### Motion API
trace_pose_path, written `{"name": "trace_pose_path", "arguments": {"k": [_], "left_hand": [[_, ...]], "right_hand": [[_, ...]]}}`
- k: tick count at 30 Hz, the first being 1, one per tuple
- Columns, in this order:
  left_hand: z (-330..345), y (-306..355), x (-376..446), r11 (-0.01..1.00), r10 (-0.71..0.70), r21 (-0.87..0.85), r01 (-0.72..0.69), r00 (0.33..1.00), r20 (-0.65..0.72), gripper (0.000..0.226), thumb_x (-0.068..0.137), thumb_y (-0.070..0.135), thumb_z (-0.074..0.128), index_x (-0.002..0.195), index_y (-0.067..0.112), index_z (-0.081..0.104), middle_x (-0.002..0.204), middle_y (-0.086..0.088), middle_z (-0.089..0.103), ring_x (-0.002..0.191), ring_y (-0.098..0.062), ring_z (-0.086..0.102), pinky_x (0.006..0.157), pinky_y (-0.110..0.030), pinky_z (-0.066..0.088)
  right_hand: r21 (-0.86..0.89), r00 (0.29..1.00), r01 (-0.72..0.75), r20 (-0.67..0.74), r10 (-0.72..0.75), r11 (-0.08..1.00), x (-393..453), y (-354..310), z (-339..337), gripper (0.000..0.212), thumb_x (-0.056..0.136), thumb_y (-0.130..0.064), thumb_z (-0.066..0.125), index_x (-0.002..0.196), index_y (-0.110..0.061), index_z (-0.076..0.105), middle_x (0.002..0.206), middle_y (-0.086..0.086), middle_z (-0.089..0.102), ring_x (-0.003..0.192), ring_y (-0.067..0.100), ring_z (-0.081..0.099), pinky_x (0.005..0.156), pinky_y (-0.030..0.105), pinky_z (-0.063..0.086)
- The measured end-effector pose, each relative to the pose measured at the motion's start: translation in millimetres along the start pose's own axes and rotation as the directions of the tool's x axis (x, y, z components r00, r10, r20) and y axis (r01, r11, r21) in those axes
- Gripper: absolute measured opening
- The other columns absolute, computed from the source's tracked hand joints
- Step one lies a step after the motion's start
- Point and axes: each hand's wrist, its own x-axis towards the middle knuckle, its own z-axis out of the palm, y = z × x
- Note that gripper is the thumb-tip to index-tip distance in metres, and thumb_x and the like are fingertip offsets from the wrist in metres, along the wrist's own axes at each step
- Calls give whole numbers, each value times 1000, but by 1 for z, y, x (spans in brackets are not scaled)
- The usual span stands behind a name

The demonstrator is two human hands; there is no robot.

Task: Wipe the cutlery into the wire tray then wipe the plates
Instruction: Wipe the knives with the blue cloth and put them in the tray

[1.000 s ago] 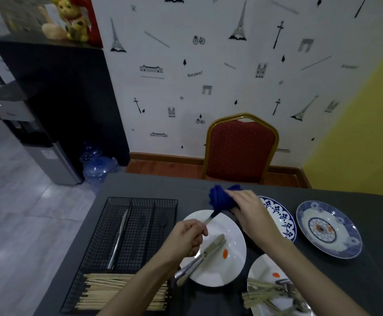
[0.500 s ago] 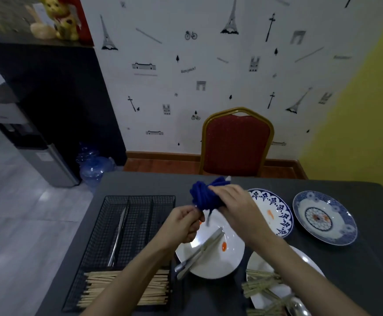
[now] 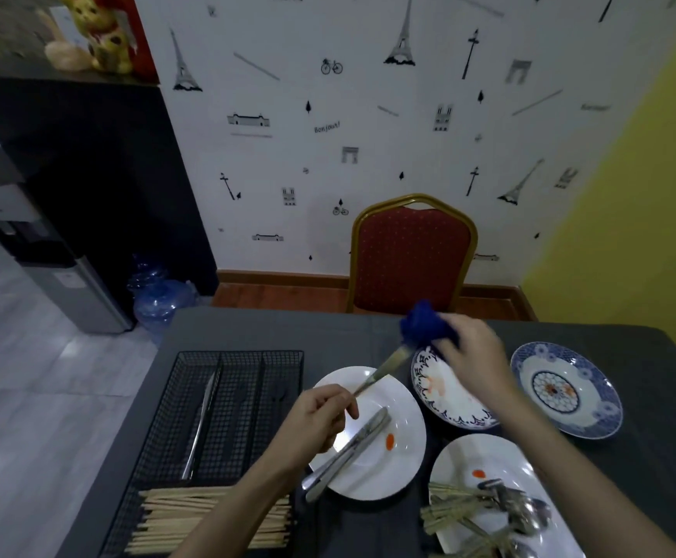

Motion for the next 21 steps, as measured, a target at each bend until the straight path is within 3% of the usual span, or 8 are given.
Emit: {"name": "trace_pose_path", "arguments": {"k": [2, 7, 11, 14, 16, 19, 21], "left_hand": [[1, 1, 1, 998, -11, 60, 14, 999, -52, 36, 98, 20, 44, 76, 2, 65, 55, 2, 31, 47, -9, 26, 45, -22, 21], [-1, -6, 12, 976, -129, 163, 143, 987, -94, 26, 93, 19, 47, 76, 7, 63, 65, -4, 41, 51, -10, 33, 43, -21, 25], [11, 2, 22, 985, -92, 145, 97, 995, -39, 26, 95, 15, 46, 78, 3, 62, 57, -1, 42, 46, -10, 33, 43, -22, 24], [18, 8, 24, 991, -40, 127, 44, 999, -34, 25, 96, 12, 47, 84, -4, 61, 58, -6, 42, 44, -10, 34, 43, -21, 27], [18, 6, 21, 989, -13, 145, 20, 999, -49, 25, 96, 11, 47, 84, -5, 62, 57, -5, 41, 44, -9, 34, 43, -20, 28], [20, 7, 21, 982, 5, 190, 11, 997, -82, 26, 93, 12, 47, 77, 2, 64, 56, -3, 42, 47, -11, 35, 44, -22, 29], [21, 12, 26, 984, 1, 180, 17, 995, -103, 26, 94, 11, 46, 75, 4, 62, 54, -2, 42, 47, -12, 35, 47, -25, 29]], "right_hand": [[83, 986, -146, -70, 152, 986, 10, 15, -18, 31, 86, -16, 64, 117, -16, 62, 105, 1, 68, 95, 21, 61, 79, 38, 49], [142, 962, -167, -195, 193, 976, -5, 3, -14, 35, 87, -14, 62, 122, -16, 59, 109, 2, 66, 99, 21, 58, 83, 40, 47], [133, 995, 63, -83, -53, 989, -30, -46, 7, 43, 83, -6, 64, 124, -18, 58, 114, -4, 62, 105, 11, 49, 90, 26, 35], [9, 958, 285, 42, -285, 959, -54, -68, 25, 46, 80, -10, 64, 124, -14, 56, 116, -1, 62, 110, 14, 50, 96, 31, 39], [-46, 961, 270, 74, -267, 962, -45, -57, 25, 47, 79, -10, 65, 125, -13, 55, 116, 0, 62, 110, 19, 52, 94, 37, 42], [-99, 994, 111, 15, -110, 989, -26, -39, 21, 50, 74, -2, 66, 122, -10, 58, 111, 5, 65, 104, 28, 56, 87, 42, 47], [-43, 990, 144, 9, -144, 989, -31, -52, 23, 47, 75, -3, 65, 122, -9, 58, 113, 4, 65, 106, 25, 55, 90, 40, 45]]}}
